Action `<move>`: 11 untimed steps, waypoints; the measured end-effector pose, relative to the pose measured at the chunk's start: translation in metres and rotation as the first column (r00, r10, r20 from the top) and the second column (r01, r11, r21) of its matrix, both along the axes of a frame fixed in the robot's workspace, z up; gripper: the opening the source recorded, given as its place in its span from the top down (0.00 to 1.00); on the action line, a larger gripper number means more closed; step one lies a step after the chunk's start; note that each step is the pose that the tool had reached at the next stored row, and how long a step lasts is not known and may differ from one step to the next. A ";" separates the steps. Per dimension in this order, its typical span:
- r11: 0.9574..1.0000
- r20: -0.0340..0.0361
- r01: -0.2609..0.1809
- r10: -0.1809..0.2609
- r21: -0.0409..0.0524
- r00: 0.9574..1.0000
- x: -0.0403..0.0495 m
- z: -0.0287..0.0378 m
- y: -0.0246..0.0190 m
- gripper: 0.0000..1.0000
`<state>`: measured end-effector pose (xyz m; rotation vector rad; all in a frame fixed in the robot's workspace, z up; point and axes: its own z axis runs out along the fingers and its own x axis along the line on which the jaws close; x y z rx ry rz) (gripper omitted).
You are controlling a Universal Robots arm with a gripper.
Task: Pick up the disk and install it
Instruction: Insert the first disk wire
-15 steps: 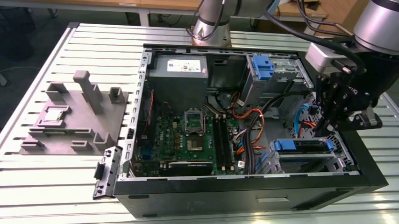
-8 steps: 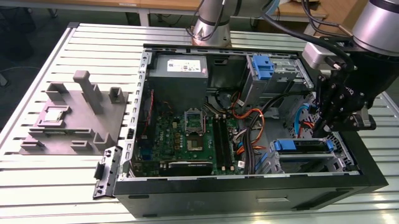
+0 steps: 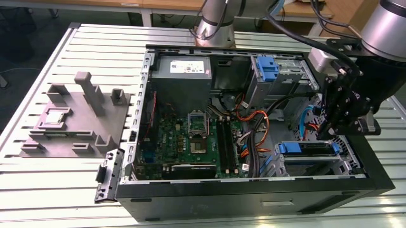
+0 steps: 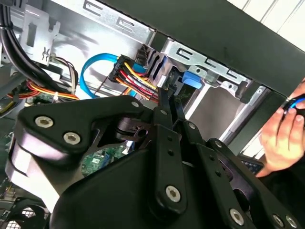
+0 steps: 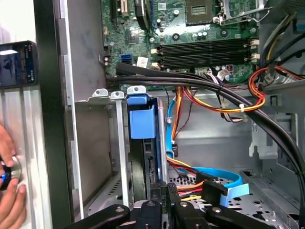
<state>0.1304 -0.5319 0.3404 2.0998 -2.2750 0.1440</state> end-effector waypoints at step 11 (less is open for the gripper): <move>1.000 0.004 0.000 0.000 0.005 1.000 -0.0012 -0.0010 -0.0066 0.83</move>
